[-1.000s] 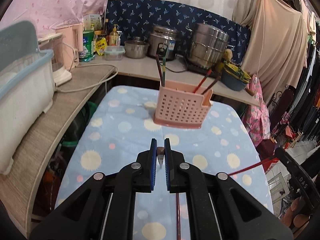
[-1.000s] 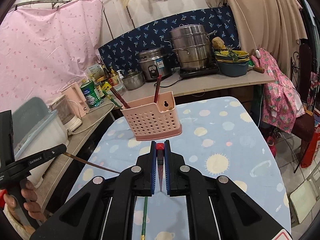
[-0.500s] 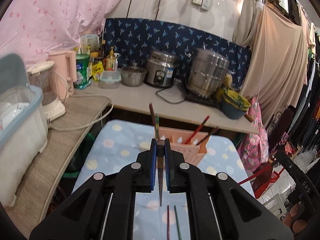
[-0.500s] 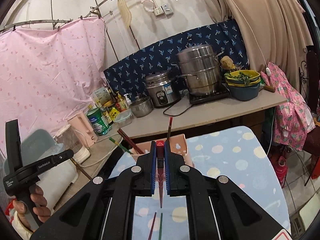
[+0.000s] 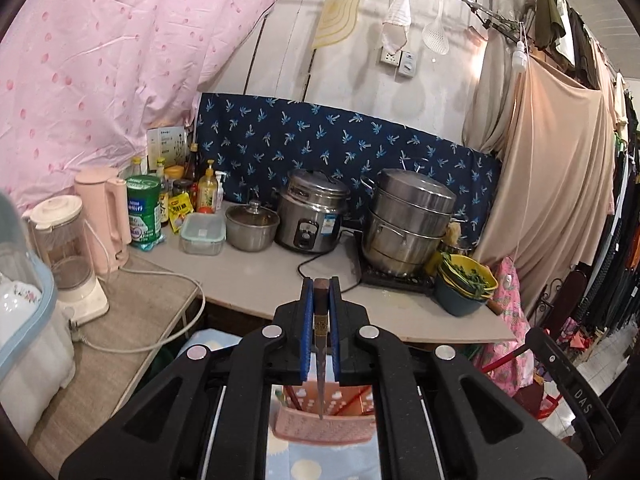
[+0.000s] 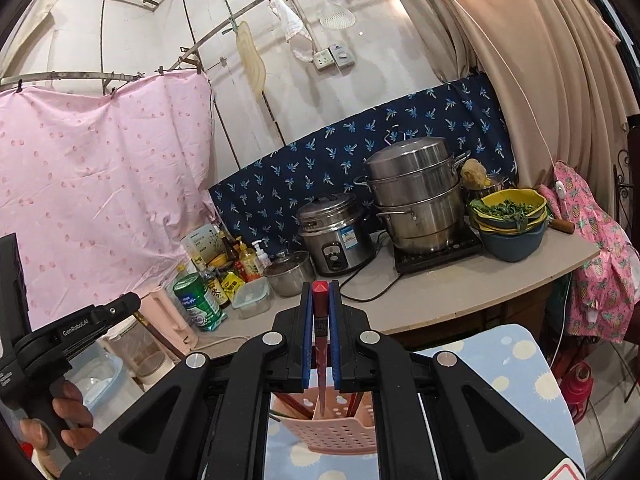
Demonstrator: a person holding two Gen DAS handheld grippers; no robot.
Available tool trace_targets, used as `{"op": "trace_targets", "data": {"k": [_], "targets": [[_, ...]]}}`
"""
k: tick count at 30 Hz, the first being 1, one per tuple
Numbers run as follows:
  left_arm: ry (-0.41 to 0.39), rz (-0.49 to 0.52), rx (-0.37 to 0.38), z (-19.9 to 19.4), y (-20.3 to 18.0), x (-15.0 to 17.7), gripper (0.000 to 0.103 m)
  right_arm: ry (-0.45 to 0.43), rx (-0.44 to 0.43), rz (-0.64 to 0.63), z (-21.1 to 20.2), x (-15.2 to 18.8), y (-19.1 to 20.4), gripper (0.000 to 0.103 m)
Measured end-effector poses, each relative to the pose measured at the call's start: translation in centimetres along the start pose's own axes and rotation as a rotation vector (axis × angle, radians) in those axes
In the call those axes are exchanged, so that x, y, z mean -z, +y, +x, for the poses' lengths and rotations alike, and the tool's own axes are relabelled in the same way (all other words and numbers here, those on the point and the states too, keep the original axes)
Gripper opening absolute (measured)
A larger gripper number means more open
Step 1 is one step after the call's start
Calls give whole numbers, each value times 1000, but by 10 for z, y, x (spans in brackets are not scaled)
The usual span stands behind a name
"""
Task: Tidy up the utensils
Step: 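Lift both chopsticks and lower them tip-first into the pink holder, then open both tools to release the chopsticks into the holder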
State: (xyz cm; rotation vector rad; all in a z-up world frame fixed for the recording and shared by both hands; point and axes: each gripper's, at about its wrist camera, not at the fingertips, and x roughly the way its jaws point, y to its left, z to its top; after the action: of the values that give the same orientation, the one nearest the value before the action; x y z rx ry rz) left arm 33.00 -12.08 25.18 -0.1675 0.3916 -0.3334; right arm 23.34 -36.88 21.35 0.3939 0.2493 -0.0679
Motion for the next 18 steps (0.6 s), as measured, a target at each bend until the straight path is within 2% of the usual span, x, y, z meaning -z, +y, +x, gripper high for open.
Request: {"op": "trace_targets", "data": {"k": [4,10,18], "targets": [[17,15,-21,27,-3,2,7,24,17,-1,28,4,-3,7],[69,15,-37,62,2,22,7,97,40,-4,65,28,-10,7],[135,3,-60,89,12,45,7,163,59,-13,86,55,-15,7]]}}
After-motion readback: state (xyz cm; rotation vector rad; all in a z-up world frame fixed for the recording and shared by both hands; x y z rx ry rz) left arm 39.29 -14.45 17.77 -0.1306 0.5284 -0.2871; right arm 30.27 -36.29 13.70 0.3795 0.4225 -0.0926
